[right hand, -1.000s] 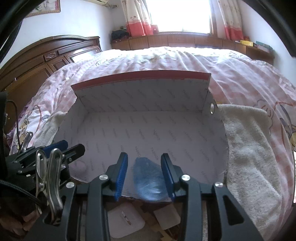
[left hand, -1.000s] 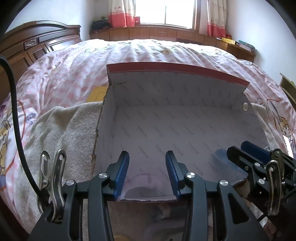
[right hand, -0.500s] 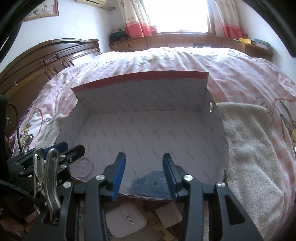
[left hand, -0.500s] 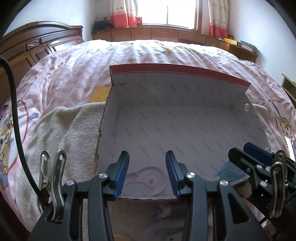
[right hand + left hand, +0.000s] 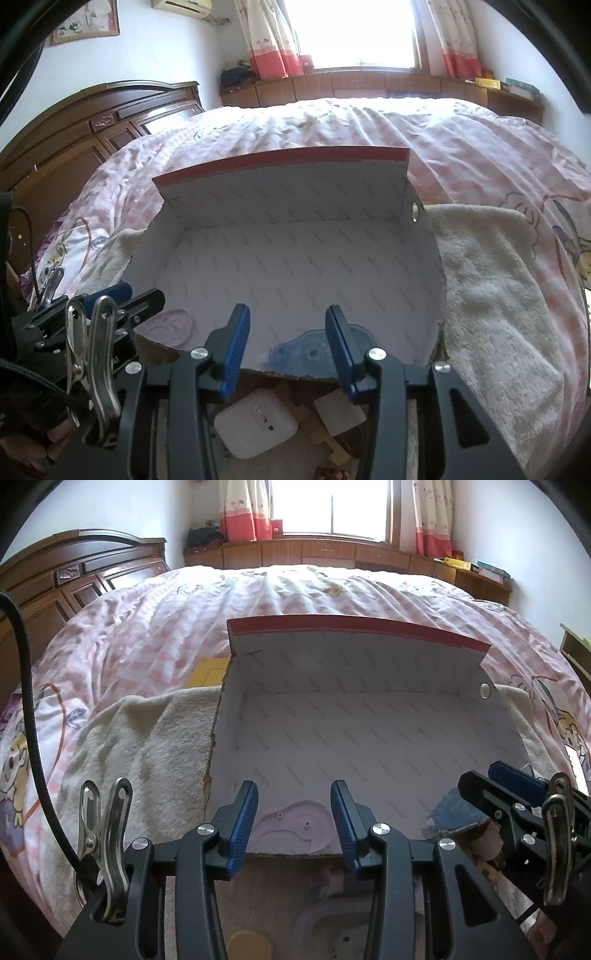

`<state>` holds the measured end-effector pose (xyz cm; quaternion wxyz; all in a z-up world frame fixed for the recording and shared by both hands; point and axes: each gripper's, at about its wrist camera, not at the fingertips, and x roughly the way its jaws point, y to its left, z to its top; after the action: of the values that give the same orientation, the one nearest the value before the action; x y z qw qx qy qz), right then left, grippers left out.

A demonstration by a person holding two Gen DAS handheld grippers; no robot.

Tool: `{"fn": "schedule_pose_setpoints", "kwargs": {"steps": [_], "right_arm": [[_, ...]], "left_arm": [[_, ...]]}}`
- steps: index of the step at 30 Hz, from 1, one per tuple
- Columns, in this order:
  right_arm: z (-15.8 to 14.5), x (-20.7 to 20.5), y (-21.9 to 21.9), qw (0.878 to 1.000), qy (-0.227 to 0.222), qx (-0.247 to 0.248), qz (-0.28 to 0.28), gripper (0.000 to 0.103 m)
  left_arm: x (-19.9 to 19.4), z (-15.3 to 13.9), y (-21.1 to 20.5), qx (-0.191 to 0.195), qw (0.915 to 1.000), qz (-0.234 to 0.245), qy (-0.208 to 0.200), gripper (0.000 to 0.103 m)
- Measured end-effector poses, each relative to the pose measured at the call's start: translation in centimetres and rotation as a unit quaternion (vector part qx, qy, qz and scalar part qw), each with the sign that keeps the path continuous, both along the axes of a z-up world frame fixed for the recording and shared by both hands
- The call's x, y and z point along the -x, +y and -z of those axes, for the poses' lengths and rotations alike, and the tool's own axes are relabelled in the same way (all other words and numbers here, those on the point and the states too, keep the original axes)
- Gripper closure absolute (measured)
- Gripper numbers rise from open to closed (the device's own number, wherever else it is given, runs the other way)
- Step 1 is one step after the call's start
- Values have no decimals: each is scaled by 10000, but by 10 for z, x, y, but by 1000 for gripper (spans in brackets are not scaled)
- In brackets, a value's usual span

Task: Organize rigid objects
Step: 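Withdraw both tools from the box back toward the remaining items, then grasp the white jar with the left tool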

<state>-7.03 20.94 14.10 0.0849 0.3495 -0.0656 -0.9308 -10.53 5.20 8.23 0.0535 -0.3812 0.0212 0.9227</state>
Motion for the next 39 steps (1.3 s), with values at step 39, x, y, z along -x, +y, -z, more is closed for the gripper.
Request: {"fn": "schedule_pose_setpoints", "kwargs": {"steps": [39], "right_arm": [[30,-135,25,9990,-424,79,126,54]], "left_arm": [[-127,25,-17,-317,9982,354,-357,61]]}}
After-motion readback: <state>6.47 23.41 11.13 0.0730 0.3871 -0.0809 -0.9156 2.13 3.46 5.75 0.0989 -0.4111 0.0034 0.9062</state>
